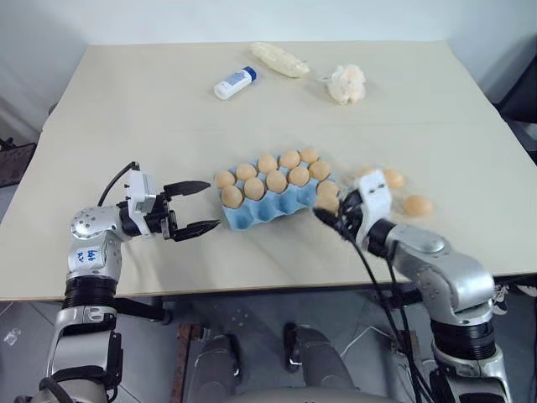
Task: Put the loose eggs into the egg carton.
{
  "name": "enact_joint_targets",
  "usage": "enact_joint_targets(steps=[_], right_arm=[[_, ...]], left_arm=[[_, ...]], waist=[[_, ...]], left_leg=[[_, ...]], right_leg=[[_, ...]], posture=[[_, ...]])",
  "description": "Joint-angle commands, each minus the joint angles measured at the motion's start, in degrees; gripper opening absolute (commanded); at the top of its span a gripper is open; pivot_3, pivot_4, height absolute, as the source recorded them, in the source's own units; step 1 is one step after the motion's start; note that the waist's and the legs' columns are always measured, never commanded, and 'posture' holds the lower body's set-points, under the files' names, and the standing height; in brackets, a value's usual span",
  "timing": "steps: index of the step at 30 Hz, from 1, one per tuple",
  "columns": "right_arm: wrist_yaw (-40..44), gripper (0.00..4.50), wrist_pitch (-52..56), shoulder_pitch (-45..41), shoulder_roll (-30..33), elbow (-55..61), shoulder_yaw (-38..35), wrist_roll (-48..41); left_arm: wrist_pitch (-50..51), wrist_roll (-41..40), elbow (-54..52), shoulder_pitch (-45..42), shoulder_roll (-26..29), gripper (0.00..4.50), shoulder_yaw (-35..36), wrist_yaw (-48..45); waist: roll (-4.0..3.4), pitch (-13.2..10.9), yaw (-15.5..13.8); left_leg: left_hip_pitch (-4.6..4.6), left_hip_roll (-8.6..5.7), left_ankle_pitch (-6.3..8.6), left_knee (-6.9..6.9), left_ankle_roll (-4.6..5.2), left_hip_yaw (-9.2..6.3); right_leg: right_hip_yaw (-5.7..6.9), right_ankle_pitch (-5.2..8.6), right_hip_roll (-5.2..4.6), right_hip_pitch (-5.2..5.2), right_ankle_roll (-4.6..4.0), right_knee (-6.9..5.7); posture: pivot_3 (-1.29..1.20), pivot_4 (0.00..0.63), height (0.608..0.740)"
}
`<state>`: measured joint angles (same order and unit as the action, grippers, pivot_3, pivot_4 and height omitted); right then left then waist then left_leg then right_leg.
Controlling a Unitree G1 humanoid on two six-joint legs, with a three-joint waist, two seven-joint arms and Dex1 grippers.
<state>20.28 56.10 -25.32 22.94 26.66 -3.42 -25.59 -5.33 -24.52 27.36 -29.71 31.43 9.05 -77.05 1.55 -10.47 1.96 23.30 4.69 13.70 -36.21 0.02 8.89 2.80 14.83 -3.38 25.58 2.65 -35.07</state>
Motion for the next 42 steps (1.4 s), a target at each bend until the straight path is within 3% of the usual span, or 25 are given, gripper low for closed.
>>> enact_joint_targets(steps=[1,9,18,25,29,36,42], right_arm=[[-0.7,1.51,-3.3,-2.9,-1.2,-4.6,1.3,1.9],[0.6,1.51,-10.5,-7.2,-2.5,-15.8,6.0,7.3],[3.2,4.48,-8.6,-6.2,-1.9,-12.3,7.0,6.0],[3.4,4.48,-6.0,-4.6,-0.2,-7.7,4.4,4.8],[4.0,4.48,-5.5,-2.4,2.6,-4.1,-0.8,2.9],[13.5,4.48,-11.2,13.4,14.2,0.2,-17.8,-1.4],[22.7,4.48,-23.7,26.9,17.9,-3.6,-29.1,-1.7]], left_arm=[[0.0,-1.4,-2.0,-0.4,0.1,4.5,0.8,0.1],[-0.1,-1.3,-1.8,-0.9,-0.1,4.5,0.8,0.3],[-0.2,-1.4,-2.2,-0.4,0.0,4.5,1.0,0.5],[-0.5,-1.3,-1.5,-1.1,-0.4,4.5,0.8,0.5],[-0.7,-1.3,-1.0,-1.6,-0.7,4.5,0.7,0.1],[-0.9,-1.2,0.0,-2.2,-1.0,4.5,0.7,-0.7],[-1.3,-0.9,1.6,-3.3,-1.6,4.5,0.4,-0.9]], waist=[[0.01,0.0,-0.1],[0.01,0.0,-0.1],[0.01,0.0,-0.1],[0.01,0.0,-0.2],[0.01,0.0,-0.3],[0.01,0.0,-0.6],[0.02,0.0,-0.2]], left_leg=[[0.0,0.0,0.0,0.01,-0.02,-0.02],[0.15,-0.03,0.02,0.08,0.02,0.02],[0.11,0.0,0.02,0.04,0.0,0.02],[0.12,0.01,0.02,0.05,0.0,0.01],[0.12,0.0,0.02,0.05,0.0,0.01],[0.17,-0.16,0.1,0.07,0.09,-0.07],[0.01,-0.16,0.1,0.03,0.07,-0.05]], right_leg=[[0.02,0.0,0.0,0.0,-0.01,0.0],[0.02,0.02,-0.06,0.11,-0.01,0.04],[0.01,0.03,-0.03,0.11,0.0,-0.05],[0.01,0.03,-0.08,0.11,0.0,-0.03],[0.02,0.03,-0.09,0.11,0.0,-0.03],[0.09,0.07,-0.07,0.03,0.12,0.16],[0.03,0.08,0.15,-0.09,0.18,0.13]], posture=[[0.0,0.15,0.74],[0.0,0.15,0.74],[0.0,0.15,0.74],[0.0,0.15,0.74],[0.0,0.15,0.74],[0.0,0.15,0.74],[0.0,0.15,0.74]])
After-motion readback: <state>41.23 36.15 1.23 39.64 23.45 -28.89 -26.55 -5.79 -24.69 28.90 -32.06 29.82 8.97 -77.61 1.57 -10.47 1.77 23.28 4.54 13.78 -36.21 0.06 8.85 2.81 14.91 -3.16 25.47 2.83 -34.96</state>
